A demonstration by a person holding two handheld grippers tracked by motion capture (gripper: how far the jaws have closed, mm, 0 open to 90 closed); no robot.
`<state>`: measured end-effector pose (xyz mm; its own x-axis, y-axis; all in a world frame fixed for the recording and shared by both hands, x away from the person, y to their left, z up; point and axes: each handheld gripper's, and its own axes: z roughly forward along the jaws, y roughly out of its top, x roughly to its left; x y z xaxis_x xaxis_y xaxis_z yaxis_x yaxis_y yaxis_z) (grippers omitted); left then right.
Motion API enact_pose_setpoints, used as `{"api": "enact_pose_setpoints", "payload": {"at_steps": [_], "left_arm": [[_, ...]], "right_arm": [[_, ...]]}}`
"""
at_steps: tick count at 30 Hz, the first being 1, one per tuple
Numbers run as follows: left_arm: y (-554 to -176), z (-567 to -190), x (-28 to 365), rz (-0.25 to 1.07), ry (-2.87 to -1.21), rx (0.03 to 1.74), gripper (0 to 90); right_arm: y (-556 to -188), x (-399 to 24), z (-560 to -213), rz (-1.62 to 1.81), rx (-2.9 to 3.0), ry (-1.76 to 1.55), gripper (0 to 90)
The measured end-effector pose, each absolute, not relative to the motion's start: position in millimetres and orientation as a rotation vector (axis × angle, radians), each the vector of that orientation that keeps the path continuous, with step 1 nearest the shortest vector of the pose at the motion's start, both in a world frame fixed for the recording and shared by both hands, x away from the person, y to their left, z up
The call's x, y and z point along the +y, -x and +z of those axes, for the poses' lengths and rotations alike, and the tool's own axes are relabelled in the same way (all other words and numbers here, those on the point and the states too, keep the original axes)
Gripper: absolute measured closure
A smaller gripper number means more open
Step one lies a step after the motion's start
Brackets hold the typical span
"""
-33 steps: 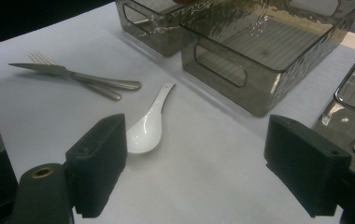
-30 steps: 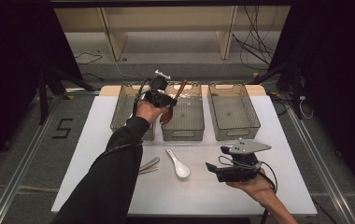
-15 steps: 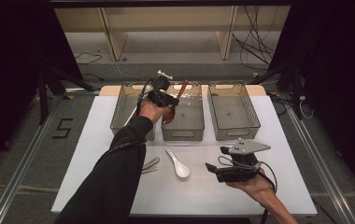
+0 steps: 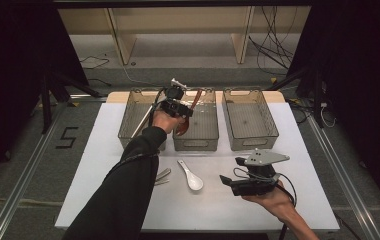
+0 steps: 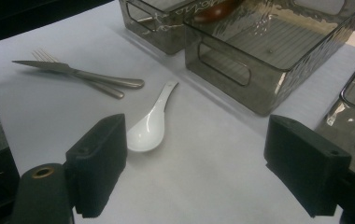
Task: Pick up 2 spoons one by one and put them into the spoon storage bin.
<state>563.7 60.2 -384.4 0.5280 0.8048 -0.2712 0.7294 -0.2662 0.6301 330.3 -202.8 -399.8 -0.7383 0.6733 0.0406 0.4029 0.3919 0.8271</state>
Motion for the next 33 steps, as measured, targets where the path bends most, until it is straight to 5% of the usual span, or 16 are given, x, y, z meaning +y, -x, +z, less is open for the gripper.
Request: {"api": "enact_pose_setpoints", "payload": {"at_steps": [15, 33], "left_arm": [[-521, -351, 86, 0.124, -2.065, 1.111, 31.6], [-422, -372, 156, 0.179, -1.952, 1.067, 19.3]], "right_arm": [[-329, -203, -400, 1.256, 2.347, -0.952, 22.3], [-329, -200, -400, 1.24, 2.345, -0.963, 22.3]]}}
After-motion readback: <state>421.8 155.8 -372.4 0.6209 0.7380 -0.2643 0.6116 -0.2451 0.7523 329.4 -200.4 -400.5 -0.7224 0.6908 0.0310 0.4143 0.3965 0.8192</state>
